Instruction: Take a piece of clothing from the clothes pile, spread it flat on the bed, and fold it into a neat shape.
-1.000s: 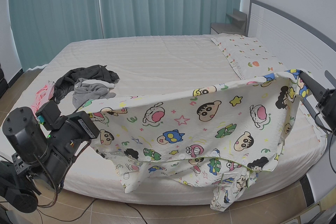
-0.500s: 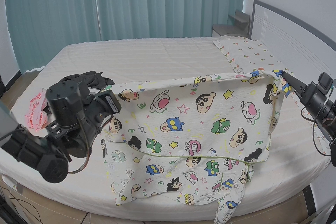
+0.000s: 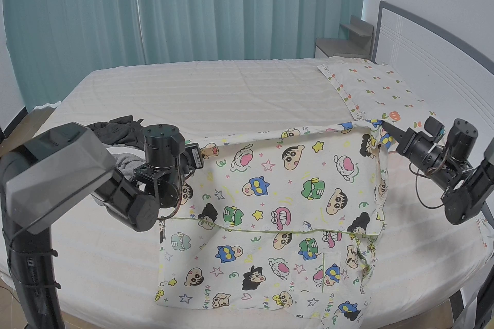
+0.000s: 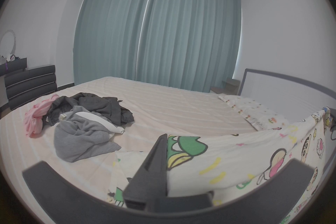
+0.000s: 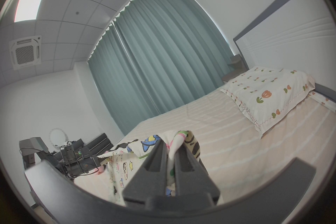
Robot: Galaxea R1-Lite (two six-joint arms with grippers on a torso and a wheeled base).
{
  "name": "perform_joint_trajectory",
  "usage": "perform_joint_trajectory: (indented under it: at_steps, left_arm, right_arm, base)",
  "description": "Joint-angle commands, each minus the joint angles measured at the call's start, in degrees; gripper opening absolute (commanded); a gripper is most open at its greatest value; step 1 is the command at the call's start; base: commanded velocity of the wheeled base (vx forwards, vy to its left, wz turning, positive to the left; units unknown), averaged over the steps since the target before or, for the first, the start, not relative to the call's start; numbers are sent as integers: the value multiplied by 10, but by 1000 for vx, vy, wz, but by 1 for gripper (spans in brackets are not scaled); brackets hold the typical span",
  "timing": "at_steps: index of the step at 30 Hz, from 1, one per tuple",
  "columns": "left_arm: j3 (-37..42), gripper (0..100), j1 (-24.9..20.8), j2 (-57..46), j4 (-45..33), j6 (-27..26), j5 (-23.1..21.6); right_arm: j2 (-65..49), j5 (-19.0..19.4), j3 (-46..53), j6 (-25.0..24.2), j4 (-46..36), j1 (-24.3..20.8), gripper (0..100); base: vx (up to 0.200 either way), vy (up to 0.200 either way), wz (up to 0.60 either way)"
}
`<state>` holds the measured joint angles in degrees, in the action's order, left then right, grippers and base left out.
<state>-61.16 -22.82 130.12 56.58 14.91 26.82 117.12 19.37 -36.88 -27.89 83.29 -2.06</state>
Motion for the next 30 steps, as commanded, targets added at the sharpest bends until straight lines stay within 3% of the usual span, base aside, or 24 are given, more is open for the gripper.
perform_joint_trajectory:
  at_steps: [1,4,5,6,7,12,15,17,20,25,30]
  left_arm:
    - [-97,0,8,136,-18,-4,17]
    - [-125,0,8,176,-18,-4,21]
    - [-126,100,8,178,-18,-4,21]
    - [-136,100,8,190,-18,-3,24]
    - [-148,100,8,203,-18,-2,29]
    - [-202,100,15,252,-17,-2,82]
    - [-226,100,23,271,-14,-1,103]
    - [-227,100,28,271,-14,0,104]
    - [-232,100,42,270,-11,0,112]
    - [-232,100,67,251,2,1,115]
    - [-193,100,95,189,0,17,112]
  right_arm:
    - [172,-40,-86,7,28,-7,0]
    - [215,-40,-109,5,32,-16,0]
    - [217,-40,-111,5,32,-17,0]
    - [230,-42,-122,3,33,-22,0]
    - [240,-43,-132,2,32,-25,100]
    - [281,-48,-174,-1,26,-35,100]
    - [290,-106,-219,-47,25,-32,100]
    - [290,-129,-238,-80,21,-29,100]
    - [289,-146,-250,-87,-16,-8,100]
    - [273,-147,-229,-90,-26,32,100]
    - [203,-118,-87,-90,-20,62,100]
  base:
    - [0,0,0]
    - [0,0,0]
    - [0,0,0]
    - [0,0,0]
    - [0,0,0]
    - [0,0,0]
    - [0,0,0]
    - [0,0,0]
    - [0,0,0]
    - [0,0,0]
    - [0,0,0]
